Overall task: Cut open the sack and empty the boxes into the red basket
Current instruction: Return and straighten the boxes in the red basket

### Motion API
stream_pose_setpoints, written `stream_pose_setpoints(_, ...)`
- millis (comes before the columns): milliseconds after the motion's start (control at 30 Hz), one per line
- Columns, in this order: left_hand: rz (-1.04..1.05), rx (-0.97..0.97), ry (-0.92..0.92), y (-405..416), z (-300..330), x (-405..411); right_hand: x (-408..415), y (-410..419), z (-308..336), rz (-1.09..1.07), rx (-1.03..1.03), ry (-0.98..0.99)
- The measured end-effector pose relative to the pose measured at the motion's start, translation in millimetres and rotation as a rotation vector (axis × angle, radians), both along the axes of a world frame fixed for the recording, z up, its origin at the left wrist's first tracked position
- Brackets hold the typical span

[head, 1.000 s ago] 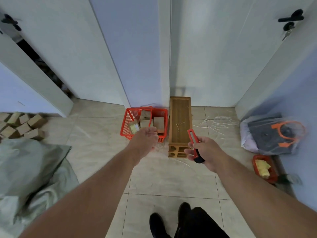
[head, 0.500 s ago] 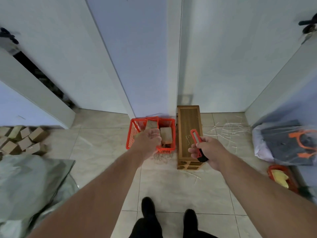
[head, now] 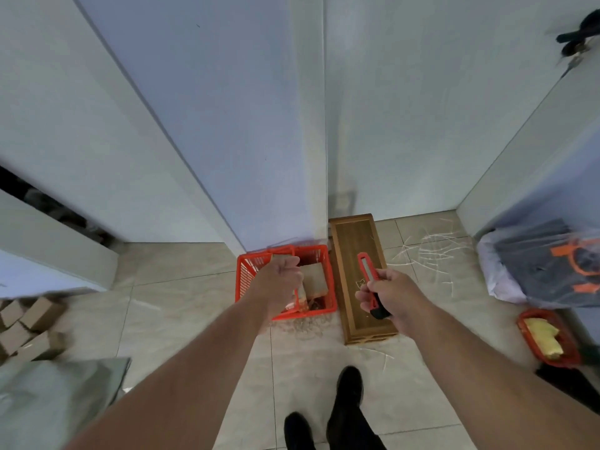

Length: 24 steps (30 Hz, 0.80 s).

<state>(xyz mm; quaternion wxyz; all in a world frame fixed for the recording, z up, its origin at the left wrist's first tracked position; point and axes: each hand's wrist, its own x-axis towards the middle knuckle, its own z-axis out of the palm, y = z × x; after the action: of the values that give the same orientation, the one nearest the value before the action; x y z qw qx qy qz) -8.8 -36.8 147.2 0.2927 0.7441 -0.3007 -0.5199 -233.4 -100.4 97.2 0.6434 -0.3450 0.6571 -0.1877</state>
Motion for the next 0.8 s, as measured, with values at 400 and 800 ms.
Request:
stream_pose_setpoints(400, -0.054, 0.104, 0.04, -86.4, -85.5, 3.8, -12.1, -69.9, -100.8, 0.075, 0.087, 0.214)
stream_pose_setpoints(800, -0.152, 0.226, 0.074, -95.6, -263.3, 7.3, -33.8, -68.8, -297.5, 0.506, 0.068, 0.691)
